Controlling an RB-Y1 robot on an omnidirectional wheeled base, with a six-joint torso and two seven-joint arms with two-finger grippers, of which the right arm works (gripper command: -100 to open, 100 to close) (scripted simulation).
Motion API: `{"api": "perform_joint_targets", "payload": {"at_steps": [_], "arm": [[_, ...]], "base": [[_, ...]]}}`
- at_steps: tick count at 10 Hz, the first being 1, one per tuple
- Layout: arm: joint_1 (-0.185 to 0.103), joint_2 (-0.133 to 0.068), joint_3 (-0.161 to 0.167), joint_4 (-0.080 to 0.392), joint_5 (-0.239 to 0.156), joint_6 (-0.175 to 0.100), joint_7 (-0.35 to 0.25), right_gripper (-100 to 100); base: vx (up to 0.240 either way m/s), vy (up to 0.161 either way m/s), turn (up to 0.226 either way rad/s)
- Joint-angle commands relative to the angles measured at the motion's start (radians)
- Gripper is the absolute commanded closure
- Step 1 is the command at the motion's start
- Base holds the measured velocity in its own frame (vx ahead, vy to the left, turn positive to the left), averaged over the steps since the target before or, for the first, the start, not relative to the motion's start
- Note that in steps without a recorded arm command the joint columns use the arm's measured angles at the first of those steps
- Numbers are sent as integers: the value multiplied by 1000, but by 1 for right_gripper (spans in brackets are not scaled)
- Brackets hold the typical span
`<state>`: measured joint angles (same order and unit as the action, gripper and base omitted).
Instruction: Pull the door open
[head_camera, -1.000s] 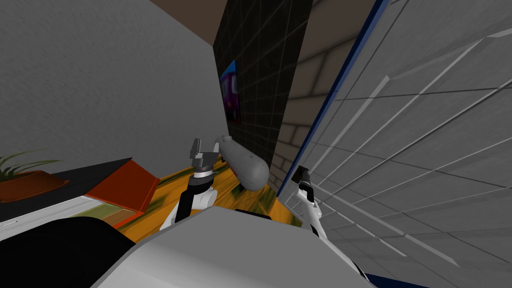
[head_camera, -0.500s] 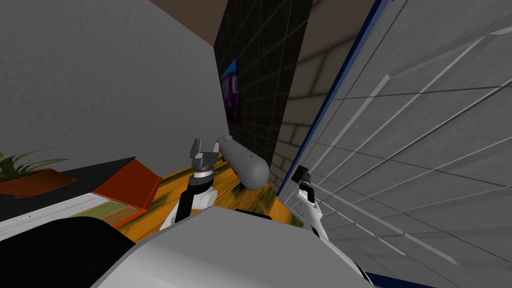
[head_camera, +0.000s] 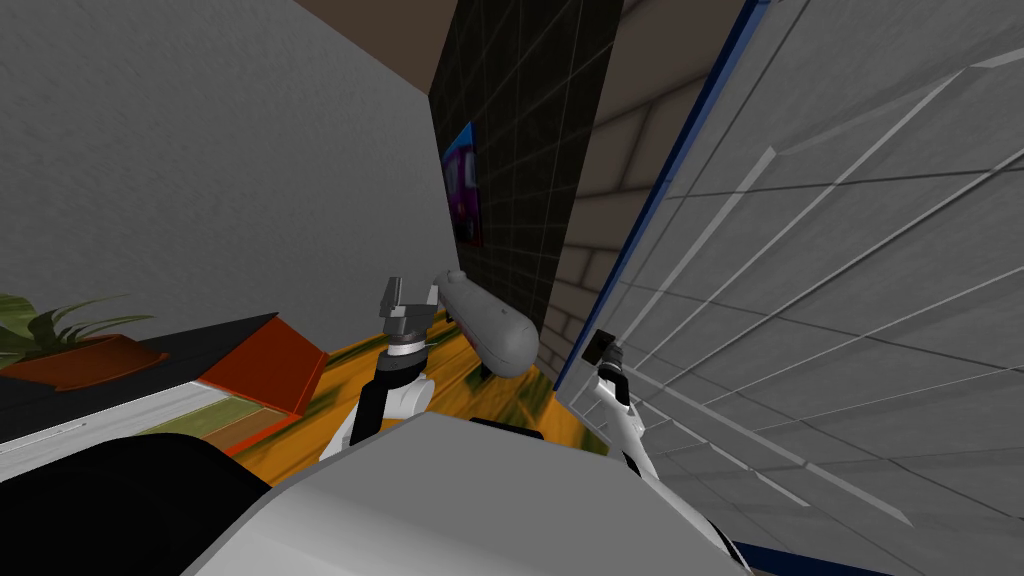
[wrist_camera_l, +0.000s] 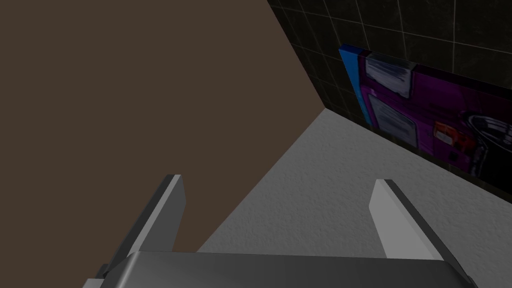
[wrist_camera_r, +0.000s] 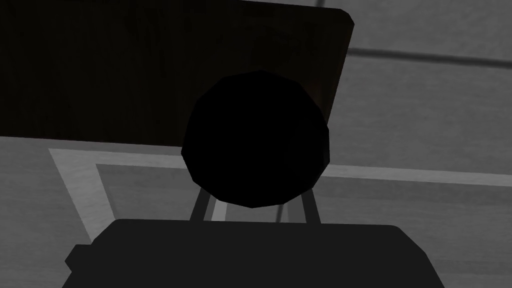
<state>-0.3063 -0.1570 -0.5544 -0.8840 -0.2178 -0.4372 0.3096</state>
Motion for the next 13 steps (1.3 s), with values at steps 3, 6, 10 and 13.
{"api": "perform_joint_targets", "payload": {"at_steps": [3,6,10,13], "arm": [[-7,-6,39,-8,-44,-10,-95,100],[-3,-16,65,-6,-86,-12,-174,100],[2,-26,92,-4,-129,-13,-260,100],[4,-30,104,-3,-150,-14,-302,100]], "base": [[-33,-4,12],[-27,-3,18],[-23,-1,9],[-27,-4,12]]}}
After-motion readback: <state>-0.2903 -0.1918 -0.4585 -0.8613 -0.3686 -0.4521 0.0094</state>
